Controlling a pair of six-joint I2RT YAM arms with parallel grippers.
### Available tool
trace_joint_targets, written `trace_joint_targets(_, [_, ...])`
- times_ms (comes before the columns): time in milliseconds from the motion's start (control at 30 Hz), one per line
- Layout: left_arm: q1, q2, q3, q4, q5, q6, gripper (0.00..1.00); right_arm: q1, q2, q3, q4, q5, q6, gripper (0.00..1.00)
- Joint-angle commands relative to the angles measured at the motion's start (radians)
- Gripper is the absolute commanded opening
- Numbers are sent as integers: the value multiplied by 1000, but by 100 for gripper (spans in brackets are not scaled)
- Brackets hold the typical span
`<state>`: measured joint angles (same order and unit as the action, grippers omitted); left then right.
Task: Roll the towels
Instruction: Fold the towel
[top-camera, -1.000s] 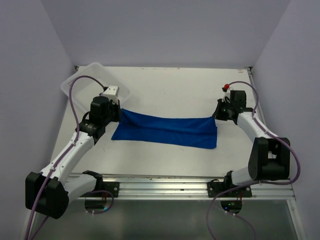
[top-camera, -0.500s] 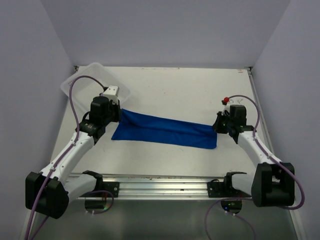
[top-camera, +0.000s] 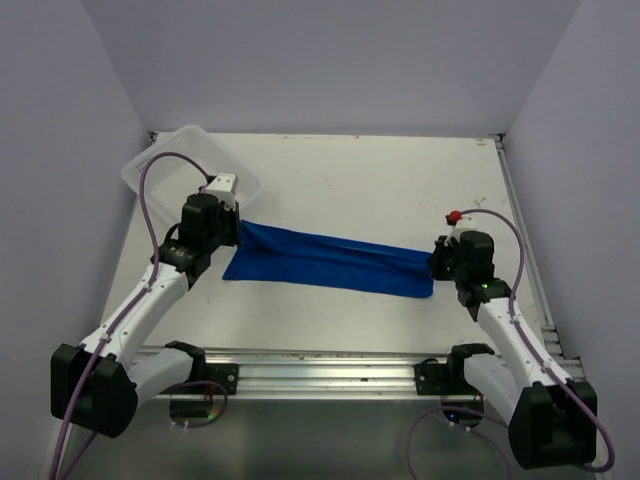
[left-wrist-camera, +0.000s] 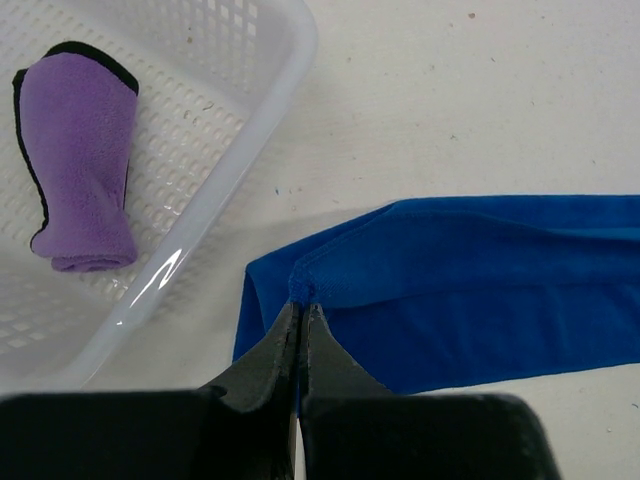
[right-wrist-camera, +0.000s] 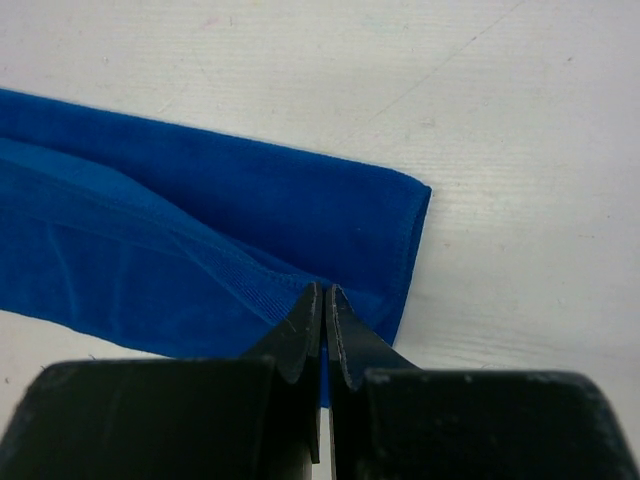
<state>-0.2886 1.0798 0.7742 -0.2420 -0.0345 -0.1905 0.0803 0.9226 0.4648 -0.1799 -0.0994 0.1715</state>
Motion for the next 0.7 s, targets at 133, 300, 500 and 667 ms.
trace_joint_targets(133, [-3, -14, 28, 0, -16, 14, 0, 10, -112, -43, 66, -37, 5, 8])
trace_joint_targets(300, [-3, -14, 27, 0, -22, 14, 0, 50, -253, -132, 128, -60, 8, 0])
trace_joint_targets(500, [-3, -18, 28, -2, -24, 17, 0, 82, -439, -152, 57, 35, 6, 0])
trace_joint_targets(667, [-3, -20, 28, -5, -22, 17, 0, 121, -544, -181, 23, 128, 11, 16])
